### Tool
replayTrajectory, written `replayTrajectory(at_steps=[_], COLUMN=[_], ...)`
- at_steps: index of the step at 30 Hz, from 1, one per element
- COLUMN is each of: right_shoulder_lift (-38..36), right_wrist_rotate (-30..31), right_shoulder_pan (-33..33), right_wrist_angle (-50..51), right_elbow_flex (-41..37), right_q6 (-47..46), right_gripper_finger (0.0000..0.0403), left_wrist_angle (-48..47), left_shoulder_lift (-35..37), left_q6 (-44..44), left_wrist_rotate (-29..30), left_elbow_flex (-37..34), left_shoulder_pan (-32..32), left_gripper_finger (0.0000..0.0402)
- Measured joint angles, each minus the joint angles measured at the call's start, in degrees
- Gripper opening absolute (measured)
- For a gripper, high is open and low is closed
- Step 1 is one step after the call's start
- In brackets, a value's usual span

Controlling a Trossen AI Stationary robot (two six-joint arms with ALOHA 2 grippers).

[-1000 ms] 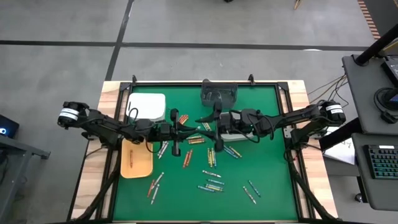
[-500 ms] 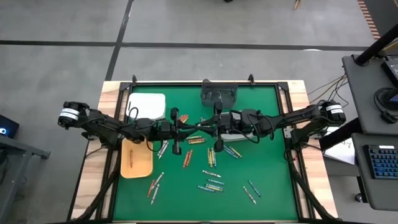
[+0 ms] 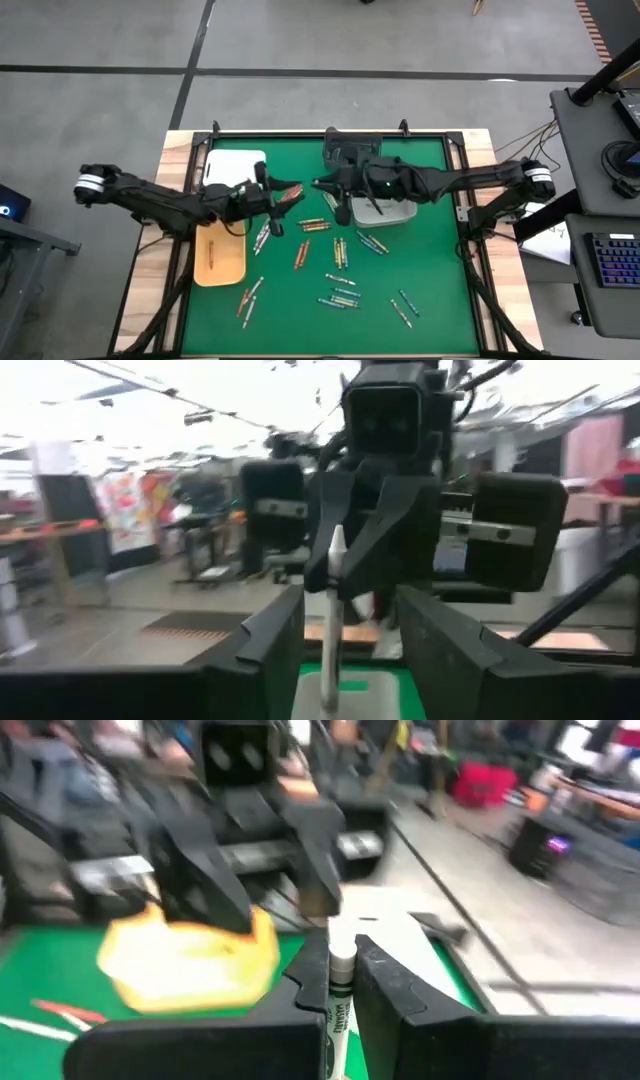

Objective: Sort crayons
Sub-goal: Put the white crayon into the black bin

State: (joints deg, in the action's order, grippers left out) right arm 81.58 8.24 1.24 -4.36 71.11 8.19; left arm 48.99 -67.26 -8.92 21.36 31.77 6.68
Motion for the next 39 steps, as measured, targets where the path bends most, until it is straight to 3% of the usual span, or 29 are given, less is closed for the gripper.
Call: replayTrajectory(at_steps=[6,12,18,21,29,39], right_shoulder_lift=[0.0,1.2,6.1,9.3,16.7,28.4], right_wrist_rotate=[3.9,3.3,-5.2,-5.7,-5.8,-6.4], right_shoulder_pan=[5.2,13.4,20.5,22.9,26.7,31.1], right_wrist_angle=[14.3,20.5,22.4,24.2,29.7,41.4], right_elbow_flex=[8.2,12.8,16.8,19.0,23.3,33.4], right_q6=[4.9,5.7,5.4,6.0,10.0,18.6], right_gripper_finger=[0.0013,0.0013,0.0013,0.0013,0.0013,0.0013], left_wrist_angle=[-11.4,-13.6,-13.6,-13.6,-13.6,-16.9], left_shoulder_lift=[9.0,13.3,14.3,14.2,15.8,20.3], left_q6=[2.7,3.6,3.1,2.0,-1.0,-5.7], left_wrist_rotate=[10.0,10.3,11.0,11.2,15.2,15.8], left_elbow_flex=[0.0,0.0,0.0,0.0,-0.1,-0.1], left_shoulder_pan=[-0.1,0.0,0.0,0.0,0.0,0.0], left_gripper_finger=[0.0151,0.0151,0.0151,0.0151,0.0151,0.0151])
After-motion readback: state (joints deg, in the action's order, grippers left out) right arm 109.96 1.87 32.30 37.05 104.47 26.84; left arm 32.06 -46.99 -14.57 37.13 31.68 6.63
